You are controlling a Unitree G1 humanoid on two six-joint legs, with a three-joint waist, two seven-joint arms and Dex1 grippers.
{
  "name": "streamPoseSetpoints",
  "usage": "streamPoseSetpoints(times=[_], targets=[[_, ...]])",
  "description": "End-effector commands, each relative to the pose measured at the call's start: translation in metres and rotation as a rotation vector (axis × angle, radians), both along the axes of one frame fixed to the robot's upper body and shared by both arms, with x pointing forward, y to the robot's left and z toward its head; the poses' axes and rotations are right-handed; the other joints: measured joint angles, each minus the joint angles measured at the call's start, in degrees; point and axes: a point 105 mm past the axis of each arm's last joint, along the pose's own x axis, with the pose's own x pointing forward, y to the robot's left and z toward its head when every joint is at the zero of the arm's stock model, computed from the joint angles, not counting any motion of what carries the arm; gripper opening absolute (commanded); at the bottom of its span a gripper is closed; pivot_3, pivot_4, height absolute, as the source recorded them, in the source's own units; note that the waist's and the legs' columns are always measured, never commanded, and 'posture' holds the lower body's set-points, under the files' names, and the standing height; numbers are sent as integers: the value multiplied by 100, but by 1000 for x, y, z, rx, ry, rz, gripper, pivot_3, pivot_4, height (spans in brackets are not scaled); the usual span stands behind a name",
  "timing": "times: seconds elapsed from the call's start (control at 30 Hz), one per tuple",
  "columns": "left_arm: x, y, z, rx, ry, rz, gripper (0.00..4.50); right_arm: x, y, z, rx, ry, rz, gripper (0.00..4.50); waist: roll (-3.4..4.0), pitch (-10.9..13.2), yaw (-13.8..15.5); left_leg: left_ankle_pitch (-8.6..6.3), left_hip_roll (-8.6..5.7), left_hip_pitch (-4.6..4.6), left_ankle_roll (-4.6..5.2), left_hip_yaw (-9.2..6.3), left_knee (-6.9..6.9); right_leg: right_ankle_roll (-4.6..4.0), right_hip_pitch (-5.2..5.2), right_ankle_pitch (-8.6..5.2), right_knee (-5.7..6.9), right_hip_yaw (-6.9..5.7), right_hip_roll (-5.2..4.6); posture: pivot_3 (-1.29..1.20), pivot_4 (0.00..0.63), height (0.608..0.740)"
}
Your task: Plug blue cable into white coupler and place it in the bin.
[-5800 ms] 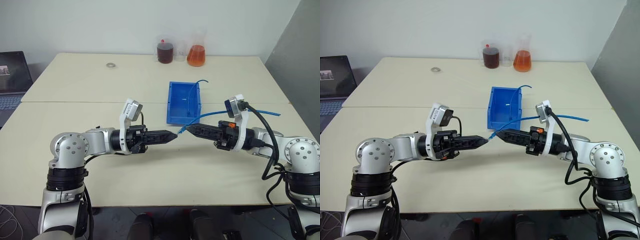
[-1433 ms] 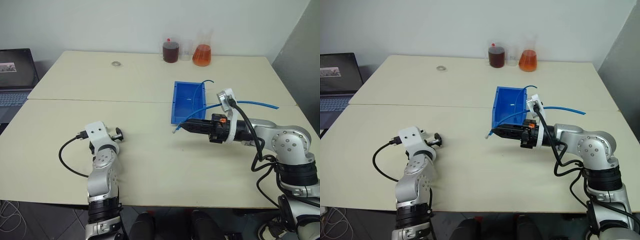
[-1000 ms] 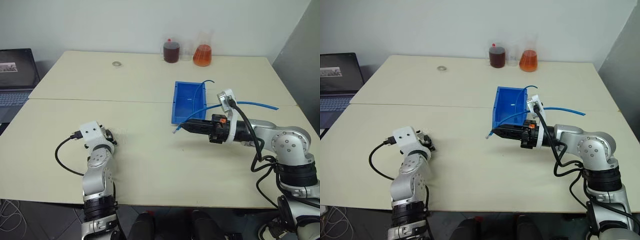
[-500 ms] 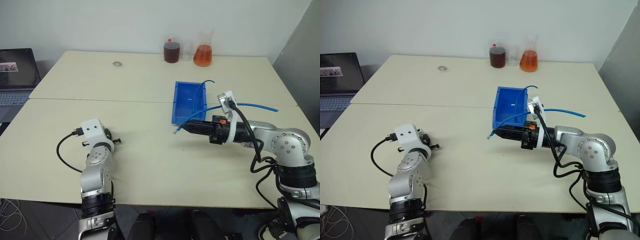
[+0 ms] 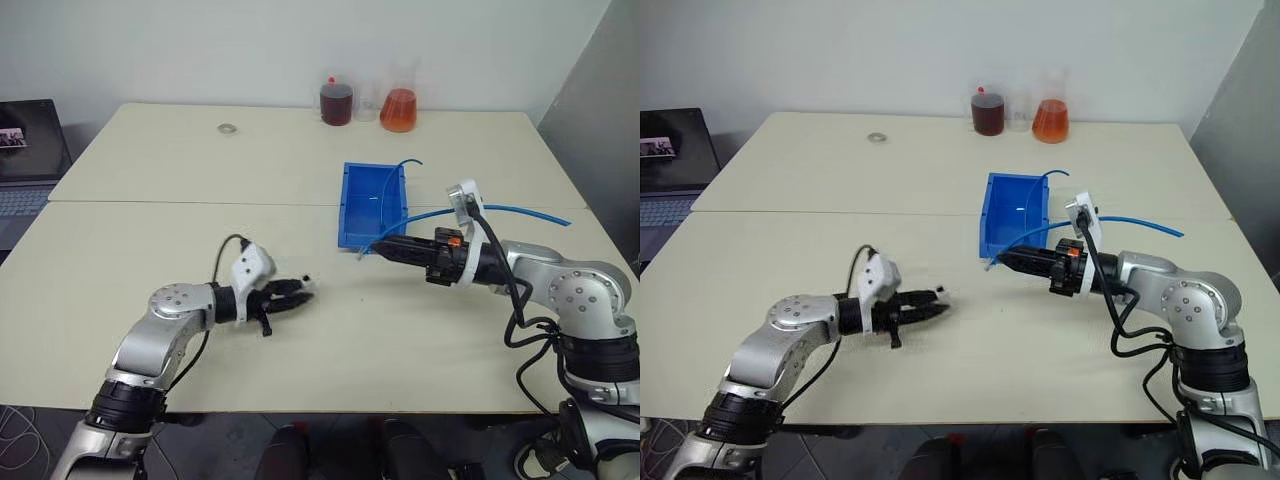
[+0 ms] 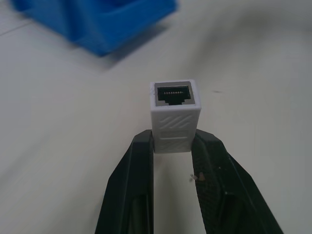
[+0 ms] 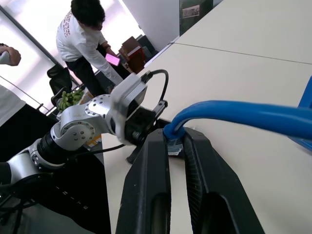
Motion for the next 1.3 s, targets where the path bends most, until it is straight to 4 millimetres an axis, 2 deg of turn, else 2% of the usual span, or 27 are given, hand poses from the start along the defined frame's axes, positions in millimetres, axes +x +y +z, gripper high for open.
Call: streamPoseSetpoints(times=[0.03,0.2,0.33,0.63,0.9,1.07,1.3], targets=[[-12,-14,3,32,-52,-213,774,-3,-2,10,-5,-77,-5,139,0,0,-3,0,0,0,0,0,0,0,0,0,0,0,0,0,150,740],[-5,-25,-7,58,-70,-336,774,-1,2,4,-42,-168,-30,139,0,0,-5,0,2,1,2,0,2,0,0,0,3,1,6,0,150,740],[2,-18,-22,91,-61,-349,774,-9,10,-9,-93,-254,6,139,0,0,-11,0,2,0,3,-1,2,0,-2,0,2,1,8,0,150,740],[2,-10,-44,106,-85,-345,774,-22,16,-25,-169,-382,89,139,1,0,-17,0,3,2,4,-3,6,-1,-3,0,8,2,8,0,150,740],[4,-9,-48,108,-102,-308,774,-30,30,-42,-214,-452,187,139,2,-1,-19,2,1,5,6,-5,12,0,0,0,19,2,8,0,150,740],[2,-8,-49,101,-95,-296,774,-26,38,-54,-268,-465,219,139,2,-1,-20,5,0,12,11,-6,15,0,1,0,35,2,8,0,150,740],[-1,-9,-50,90,-84,-296,774,-22,44,-63,-308,-457,253,139,3,-2,-20,9,1,20,17,-7,16,-1,1,-1,49,2,10,0,150,740]])
